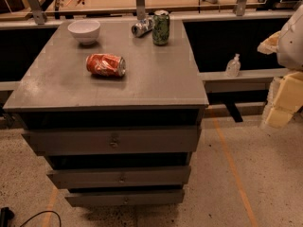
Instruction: Pick green can
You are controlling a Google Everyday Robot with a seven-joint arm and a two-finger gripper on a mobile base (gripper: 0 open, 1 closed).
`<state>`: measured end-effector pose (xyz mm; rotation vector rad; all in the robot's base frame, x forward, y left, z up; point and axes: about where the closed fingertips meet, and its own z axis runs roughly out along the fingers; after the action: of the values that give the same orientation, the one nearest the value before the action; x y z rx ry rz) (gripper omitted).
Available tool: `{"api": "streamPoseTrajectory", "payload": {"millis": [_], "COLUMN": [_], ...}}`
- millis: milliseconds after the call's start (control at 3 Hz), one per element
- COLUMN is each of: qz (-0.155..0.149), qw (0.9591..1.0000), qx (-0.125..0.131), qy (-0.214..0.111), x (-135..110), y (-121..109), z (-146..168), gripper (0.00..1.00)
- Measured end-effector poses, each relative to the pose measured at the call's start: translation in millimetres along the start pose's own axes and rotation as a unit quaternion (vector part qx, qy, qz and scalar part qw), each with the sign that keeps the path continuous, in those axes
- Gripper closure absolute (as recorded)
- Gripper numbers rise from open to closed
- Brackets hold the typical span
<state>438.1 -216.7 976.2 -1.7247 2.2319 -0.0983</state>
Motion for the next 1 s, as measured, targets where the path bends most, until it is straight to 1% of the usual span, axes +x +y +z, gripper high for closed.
{"api": "streamPoseTrajectory", "payload": {"millis": [333, 667, 1000], "qz": [0.000, 0.008, 0.009], "qw": [1.0000, 0.9999, 0.9999], "qx": [0.000, 0.007, 0.007], "qy": [0.000, -0.007, -0.008], "x": [0.0, -1.6, -1.9], "y": [0.0, -2.5, -2.9], "z": [0.0, -0.6, -0.6], "gripper": [0.00, 0.00, 0.00]}}
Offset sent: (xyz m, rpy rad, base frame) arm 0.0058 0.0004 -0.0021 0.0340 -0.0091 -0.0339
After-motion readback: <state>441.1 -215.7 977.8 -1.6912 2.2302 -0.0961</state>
